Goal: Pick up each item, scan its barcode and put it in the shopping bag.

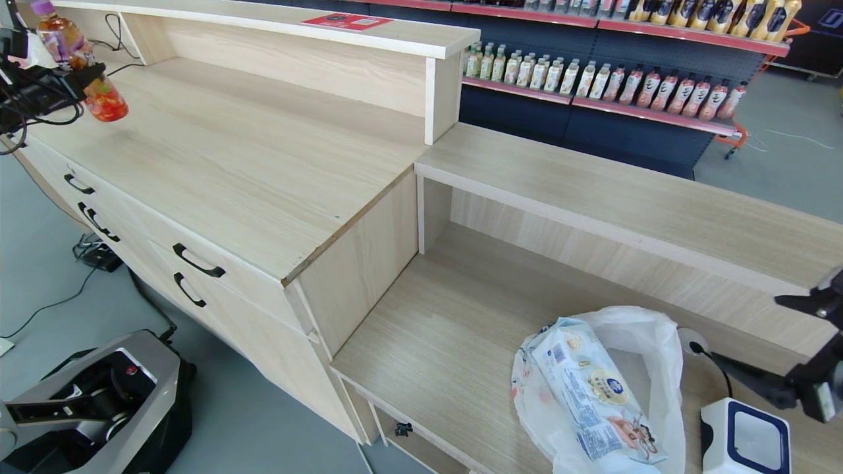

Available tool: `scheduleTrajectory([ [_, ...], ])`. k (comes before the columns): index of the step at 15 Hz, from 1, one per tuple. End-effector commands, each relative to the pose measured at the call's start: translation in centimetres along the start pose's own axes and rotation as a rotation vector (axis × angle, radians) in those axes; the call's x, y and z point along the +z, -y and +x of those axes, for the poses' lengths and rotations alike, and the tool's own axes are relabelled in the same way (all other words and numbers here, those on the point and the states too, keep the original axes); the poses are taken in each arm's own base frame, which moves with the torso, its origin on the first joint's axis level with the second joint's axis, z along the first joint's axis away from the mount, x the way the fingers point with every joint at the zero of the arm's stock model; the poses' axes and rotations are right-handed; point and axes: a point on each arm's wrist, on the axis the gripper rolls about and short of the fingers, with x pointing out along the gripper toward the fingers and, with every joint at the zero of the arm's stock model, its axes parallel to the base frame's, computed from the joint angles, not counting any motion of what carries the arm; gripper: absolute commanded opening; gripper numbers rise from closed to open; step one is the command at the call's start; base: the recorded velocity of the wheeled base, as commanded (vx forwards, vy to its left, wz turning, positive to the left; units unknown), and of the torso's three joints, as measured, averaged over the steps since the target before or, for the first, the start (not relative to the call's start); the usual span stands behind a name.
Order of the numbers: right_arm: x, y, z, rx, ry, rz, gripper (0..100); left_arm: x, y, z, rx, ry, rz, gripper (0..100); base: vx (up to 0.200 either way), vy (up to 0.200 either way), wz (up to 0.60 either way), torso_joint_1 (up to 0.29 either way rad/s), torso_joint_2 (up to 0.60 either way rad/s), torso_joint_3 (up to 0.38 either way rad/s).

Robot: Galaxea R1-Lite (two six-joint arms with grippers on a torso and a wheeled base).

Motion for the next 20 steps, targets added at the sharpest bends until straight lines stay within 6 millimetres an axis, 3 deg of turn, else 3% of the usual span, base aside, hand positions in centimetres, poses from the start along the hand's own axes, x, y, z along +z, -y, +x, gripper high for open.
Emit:
scheduleTrajectory([
  [1,1.5,0.7,-5.3,-0.204,0.091,-0.104,100,0.0,0.0,0.0,-0.002,-0.001,0.000,100,0.000,0.000,-0.60,-0.193,0.43,0.246],
  [4,1.4,0.4,-6.6,-0.258,0.087,-0.113,100,0.0,0.0,0.0,-0.002,-0.001,0.000,100,0.000,0.000,-0.60,-0.142,0.44,0.232],
  [9,-0.6,-0.6,-6.2,-0.267,-0.014,-0.070,100,0.0,0.0,0.0,0.000,-0.001,0.000,100,0.000,0.000,-0.60,-0.158,0.41,0.259],
  [12,-1.7,-1.3,-5.6,-0.193,-0.088,0.056,100,0.0,0.0,0.0,0.000,-0.001,0.000,100,0.000,0.000,0.00,-0.095,0.27,0.170],
  [17,-1.9,-1.8,-6.2,-0.216,-0.064,0.231,100,0.0,0.0,0.0,0.000,-0.001,0.000,100,0.000,0.000,0.00,-0.003,0.01,0.010],
  [20,-3.3,-2.5,-6.3,-0.363,-0.180,0.421,100,0.0,0.0,0.0,0.000,-0.001,0.000,100,0.000,0.000,0.00,0.000,0.00,0.000],
])
